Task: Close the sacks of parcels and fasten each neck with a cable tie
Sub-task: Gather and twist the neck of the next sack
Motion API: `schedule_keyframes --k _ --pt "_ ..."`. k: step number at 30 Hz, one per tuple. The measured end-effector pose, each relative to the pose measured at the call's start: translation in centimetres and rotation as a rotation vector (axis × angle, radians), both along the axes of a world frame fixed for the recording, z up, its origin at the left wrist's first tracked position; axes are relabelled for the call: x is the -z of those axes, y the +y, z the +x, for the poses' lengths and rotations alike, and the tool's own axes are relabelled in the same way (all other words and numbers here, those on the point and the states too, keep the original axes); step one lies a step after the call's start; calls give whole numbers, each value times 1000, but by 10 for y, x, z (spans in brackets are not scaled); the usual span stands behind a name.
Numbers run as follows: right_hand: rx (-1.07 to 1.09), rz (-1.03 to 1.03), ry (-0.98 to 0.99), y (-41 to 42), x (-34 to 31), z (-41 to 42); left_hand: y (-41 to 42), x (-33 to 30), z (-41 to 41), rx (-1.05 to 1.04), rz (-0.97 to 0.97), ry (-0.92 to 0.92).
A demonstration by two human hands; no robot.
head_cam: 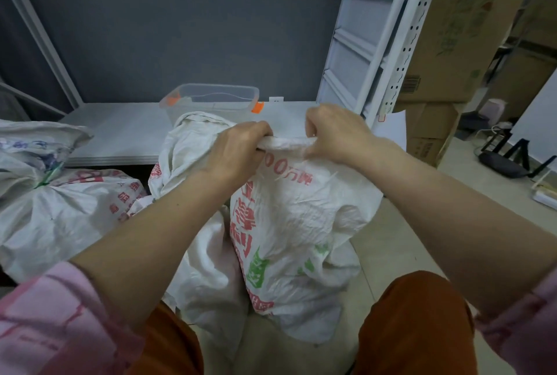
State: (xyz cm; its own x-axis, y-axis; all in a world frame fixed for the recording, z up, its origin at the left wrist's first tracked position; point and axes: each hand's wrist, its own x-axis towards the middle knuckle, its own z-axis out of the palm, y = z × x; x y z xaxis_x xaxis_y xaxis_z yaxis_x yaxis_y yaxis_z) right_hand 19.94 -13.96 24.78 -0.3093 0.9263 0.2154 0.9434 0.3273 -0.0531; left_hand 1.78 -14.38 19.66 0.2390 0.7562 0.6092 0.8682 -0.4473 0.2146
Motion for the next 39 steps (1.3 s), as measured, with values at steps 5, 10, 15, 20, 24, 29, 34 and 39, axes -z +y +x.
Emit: schedule_keyframes --k 5,10,15,20,24,29,34,39 --pt "-61 103 -245 -3 13 -7 -4 -5 -5 8 -54 -82" --pt "-184 464 -431 -7 32 -16 -10 -29 7 47 -456 122" --pt "-295 592 -260 -14 32 -29 -8 -53 17 33 -576 65" --pt "-208 -97 249 -3 0 -12 -4 -37 7 -33 -291 211" --pt "-122 -282 91 5 -7 4 -6 -27 -1 43 -109 207" --pt "-167 77 -164 -3 13 -9 -12 -29 -2 18 -196 181" --pt "-253 484 -300 -9 20 -16 -24 -69 11 71 -676 5" --pt "-309 446 -172 -19 16 -28 -18 -76 11 1 -796 -1"
